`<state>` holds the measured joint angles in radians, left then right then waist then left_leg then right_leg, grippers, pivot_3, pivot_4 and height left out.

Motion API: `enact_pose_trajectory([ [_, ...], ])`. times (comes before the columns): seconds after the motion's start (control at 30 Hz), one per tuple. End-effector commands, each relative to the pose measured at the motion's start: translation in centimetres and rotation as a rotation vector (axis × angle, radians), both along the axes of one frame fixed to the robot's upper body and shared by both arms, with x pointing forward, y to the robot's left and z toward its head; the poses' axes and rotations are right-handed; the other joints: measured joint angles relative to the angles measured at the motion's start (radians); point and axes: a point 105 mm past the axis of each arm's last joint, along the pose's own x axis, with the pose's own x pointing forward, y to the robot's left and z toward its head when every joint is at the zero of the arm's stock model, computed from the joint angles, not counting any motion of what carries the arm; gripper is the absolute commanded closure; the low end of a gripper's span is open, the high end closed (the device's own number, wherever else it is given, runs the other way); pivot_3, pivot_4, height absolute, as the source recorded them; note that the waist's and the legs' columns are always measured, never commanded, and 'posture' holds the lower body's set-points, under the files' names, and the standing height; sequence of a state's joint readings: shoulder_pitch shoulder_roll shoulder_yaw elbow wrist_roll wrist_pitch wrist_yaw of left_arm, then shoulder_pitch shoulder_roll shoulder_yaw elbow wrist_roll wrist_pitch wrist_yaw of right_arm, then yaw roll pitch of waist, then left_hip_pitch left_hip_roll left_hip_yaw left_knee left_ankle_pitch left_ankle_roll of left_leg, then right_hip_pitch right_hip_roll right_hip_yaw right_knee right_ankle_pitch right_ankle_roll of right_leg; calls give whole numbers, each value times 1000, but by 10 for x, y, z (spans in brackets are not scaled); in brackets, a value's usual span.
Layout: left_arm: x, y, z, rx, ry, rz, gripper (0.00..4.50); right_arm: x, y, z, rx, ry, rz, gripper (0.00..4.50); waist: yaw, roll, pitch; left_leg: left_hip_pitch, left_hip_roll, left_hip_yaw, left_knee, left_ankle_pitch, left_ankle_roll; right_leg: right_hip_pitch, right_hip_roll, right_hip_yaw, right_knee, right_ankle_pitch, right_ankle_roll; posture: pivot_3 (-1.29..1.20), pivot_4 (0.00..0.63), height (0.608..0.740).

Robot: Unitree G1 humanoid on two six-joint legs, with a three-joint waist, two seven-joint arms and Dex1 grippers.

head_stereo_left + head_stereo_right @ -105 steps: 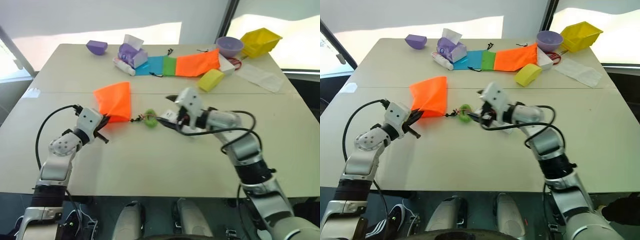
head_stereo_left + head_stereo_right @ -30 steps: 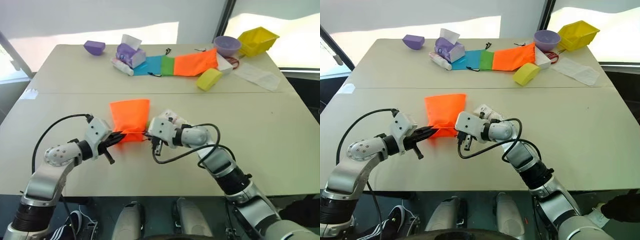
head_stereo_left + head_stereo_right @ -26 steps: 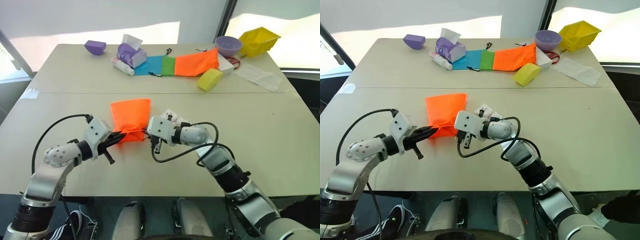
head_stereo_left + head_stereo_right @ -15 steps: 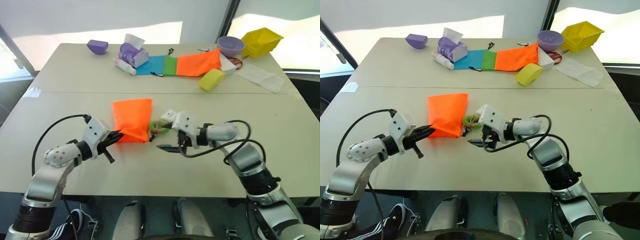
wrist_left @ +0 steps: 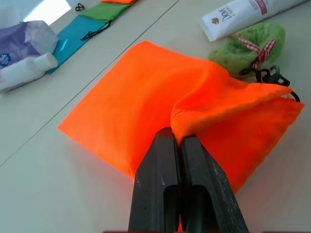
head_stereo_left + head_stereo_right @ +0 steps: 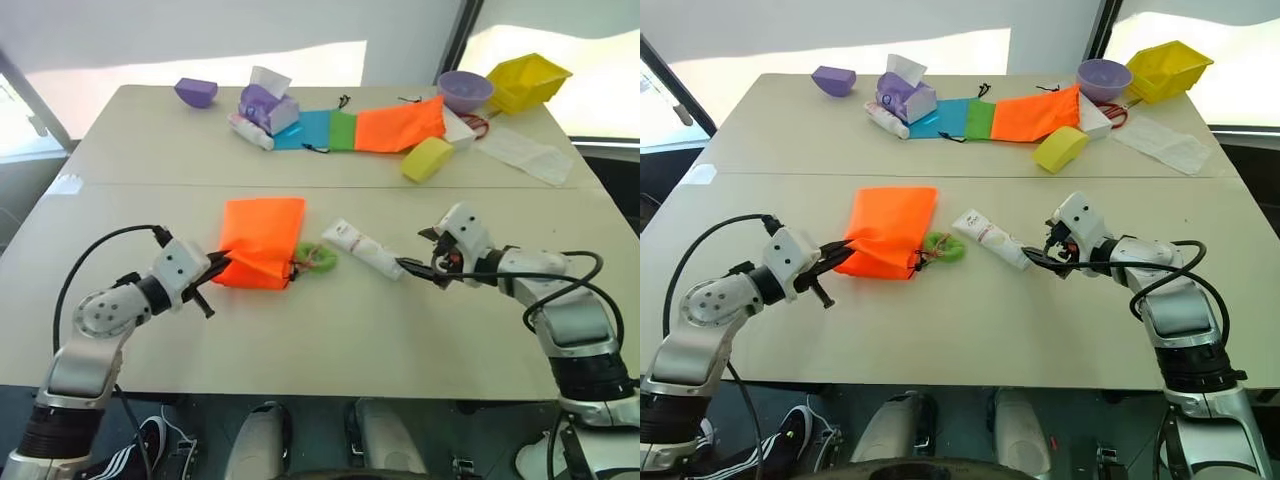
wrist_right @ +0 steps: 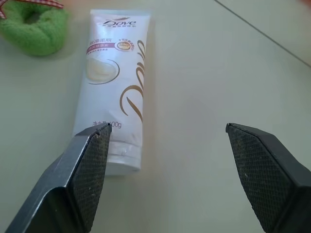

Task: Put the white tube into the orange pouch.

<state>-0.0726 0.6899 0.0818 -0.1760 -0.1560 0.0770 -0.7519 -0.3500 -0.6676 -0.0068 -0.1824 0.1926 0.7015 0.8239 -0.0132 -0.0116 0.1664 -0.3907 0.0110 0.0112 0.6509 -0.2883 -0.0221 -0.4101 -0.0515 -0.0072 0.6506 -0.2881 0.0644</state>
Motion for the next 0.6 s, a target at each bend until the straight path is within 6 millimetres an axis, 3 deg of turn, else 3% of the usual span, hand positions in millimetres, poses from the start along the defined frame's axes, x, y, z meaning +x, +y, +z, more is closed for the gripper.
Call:
enact_pose_trajectory([
  [0.03,0,-1,2,16,-15,-24,4500,-4,6,6,36,13,10,579,0,0,0,0,0,0,0,0,0,0,0,0,0,0,0,0,150,740],
  [0.13,-3,-2,-5,10,9,-25,4500,-6,9,11,90,33,3,579,0,0,0,-1,0,0,1,0,0,0,0,0,-1,0,0,0,150,740],
  [0.33,-4,-3,-7,-10,14,-17,4500,-13,10,-12,-7,70,-10,579,0,0,0,-1,0,0,0,0,0,0,0,0,-1,0,0,0,150,740],
  [0.6,-4,-9,-9,-26,13,-22,4500,-7,15,-13,-7,75,-22,579,-1,0,0,-1,0,1,2,0,0,0,0,0,0,0,0,0,150,740],
])
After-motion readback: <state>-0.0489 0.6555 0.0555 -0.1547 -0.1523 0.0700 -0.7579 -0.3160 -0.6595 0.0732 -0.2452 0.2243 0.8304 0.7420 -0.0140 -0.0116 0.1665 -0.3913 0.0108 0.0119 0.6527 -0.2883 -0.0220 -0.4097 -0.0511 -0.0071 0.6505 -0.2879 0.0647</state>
